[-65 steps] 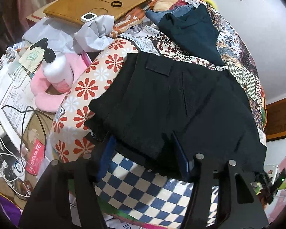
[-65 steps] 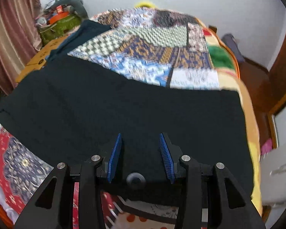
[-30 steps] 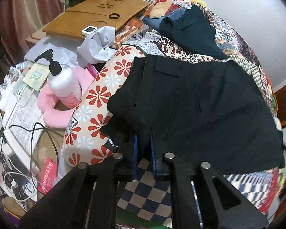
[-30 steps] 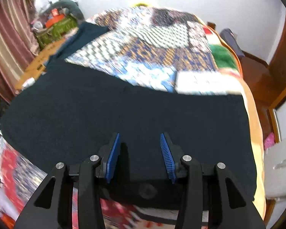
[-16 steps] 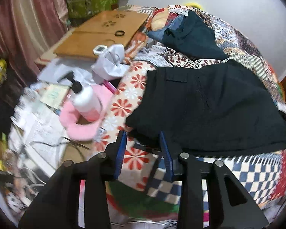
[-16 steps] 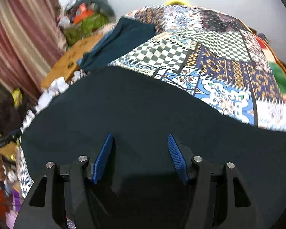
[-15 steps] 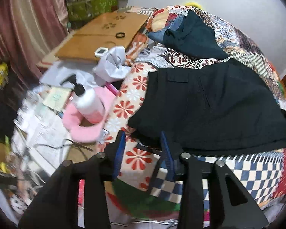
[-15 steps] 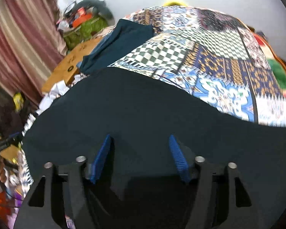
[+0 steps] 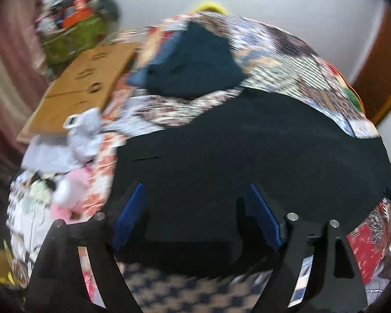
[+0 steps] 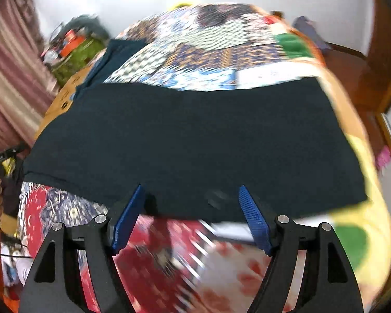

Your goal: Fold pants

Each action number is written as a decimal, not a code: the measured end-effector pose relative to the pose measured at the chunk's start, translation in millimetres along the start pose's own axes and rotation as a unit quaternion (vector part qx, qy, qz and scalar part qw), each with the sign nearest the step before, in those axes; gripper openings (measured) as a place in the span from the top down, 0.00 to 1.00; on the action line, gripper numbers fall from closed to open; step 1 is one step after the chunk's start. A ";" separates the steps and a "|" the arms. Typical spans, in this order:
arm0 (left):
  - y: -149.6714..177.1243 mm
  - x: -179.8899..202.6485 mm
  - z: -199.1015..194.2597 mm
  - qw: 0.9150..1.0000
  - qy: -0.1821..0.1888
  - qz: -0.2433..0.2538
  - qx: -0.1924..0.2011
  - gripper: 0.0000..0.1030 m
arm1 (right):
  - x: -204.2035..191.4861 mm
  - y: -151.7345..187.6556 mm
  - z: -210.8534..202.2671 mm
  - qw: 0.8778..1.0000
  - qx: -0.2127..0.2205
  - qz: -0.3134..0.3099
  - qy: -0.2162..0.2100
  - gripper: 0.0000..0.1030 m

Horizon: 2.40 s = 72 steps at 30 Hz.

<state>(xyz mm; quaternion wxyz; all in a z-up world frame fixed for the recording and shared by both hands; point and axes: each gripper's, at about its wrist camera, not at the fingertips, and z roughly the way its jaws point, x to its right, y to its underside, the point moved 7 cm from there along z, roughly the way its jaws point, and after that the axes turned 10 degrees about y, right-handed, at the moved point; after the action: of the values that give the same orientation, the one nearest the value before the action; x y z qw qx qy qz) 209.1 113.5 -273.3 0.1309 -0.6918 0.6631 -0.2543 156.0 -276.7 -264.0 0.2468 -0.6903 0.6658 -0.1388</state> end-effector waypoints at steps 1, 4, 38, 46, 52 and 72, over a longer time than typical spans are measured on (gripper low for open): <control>-2.0 11.3 6.5 1.000 0.008 0.011 -0.007 0.21 | 9.0 3.1 -4.4 1.000 0.003 0.016 0.003 0.30; -5.4 49.1 26.9 0.998 0.033 0.045 -0.028 0.21 | 34.8 14.1 -10.1 0.998 0.005 0.059 0.015 0.30; -38.3 183.5 73.4 0.987 0.089 0.132 -0.036 0.04 | 100.2 -69.3 -47.0 0.981 0.144 0.121 0.056 0.90; -60.7 147.0 12.6 0.991 0.068 0.108 0.049 0.04 | 32.6 -130.5 -82.2 0.976 0.208 0.066 0.012 0.90; -64.1 117.1 -24.6 0.990 0.050 0.093 0.093 0.04 | -30.1 -163.4 -89.0 0.970 0.238 0.027 -0.031 0.90; -16.5 55.1 -52.1 0.995 0.013 0.035 0.095 0.04 | -218.2 -62.1 17.1 0.973 0.079 -0.162 -0.146 0.90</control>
<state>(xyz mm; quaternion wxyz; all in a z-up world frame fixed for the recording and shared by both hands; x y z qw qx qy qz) 195.4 68.9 -211.4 0.1963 -0.6493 0.6612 -0.3204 201.3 -59.1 -215.9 0.3700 -0.7798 0.4888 -0.1267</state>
